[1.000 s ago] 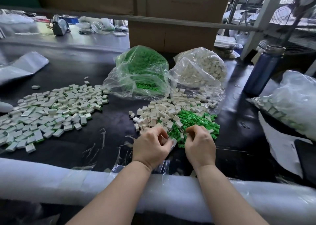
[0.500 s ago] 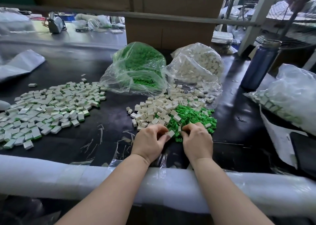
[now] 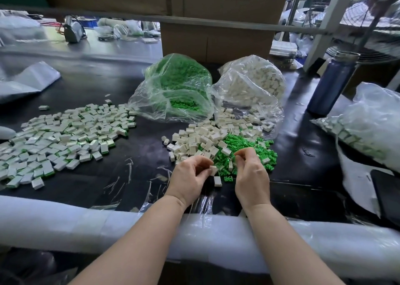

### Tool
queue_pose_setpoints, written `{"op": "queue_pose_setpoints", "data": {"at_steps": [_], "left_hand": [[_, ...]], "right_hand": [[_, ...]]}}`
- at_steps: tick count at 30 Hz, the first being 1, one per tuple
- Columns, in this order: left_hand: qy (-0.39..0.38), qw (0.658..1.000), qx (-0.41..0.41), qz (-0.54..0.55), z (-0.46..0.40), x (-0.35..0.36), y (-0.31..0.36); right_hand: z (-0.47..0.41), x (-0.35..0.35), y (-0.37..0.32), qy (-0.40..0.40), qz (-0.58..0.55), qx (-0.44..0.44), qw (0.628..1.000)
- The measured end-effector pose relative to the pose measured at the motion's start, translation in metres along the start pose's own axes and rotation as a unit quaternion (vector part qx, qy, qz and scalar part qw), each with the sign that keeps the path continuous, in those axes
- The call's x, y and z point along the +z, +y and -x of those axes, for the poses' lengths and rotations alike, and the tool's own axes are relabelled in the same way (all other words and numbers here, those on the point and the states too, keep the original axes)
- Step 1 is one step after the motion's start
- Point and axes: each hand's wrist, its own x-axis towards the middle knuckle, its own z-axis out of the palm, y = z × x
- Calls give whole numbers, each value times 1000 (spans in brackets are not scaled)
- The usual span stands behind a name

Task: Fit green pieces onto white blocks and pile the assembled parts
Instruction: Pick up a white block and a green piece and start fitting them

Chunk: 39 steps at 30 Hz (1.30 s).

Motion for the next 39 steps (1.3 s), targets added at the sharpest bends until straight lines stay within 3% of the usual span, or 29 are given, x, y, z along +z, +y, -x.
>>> {"op": "queue_pose_setpoints", "data": {"at_steps": [6, 12, 39], "left_hand": [[-9, 999, 6, 34, 2, -1, 2], [-21, 998, 15, 65, 0, 0, -1], [-56, 993, -17, 101, 1, -1, 1]], "right_hand": [[2, -1, -2, -55, -86, -14, 995], [0, -4, -5, -105, -239, 46, 964], [0, -4, -2, -154, -253, 89, 951]]}}
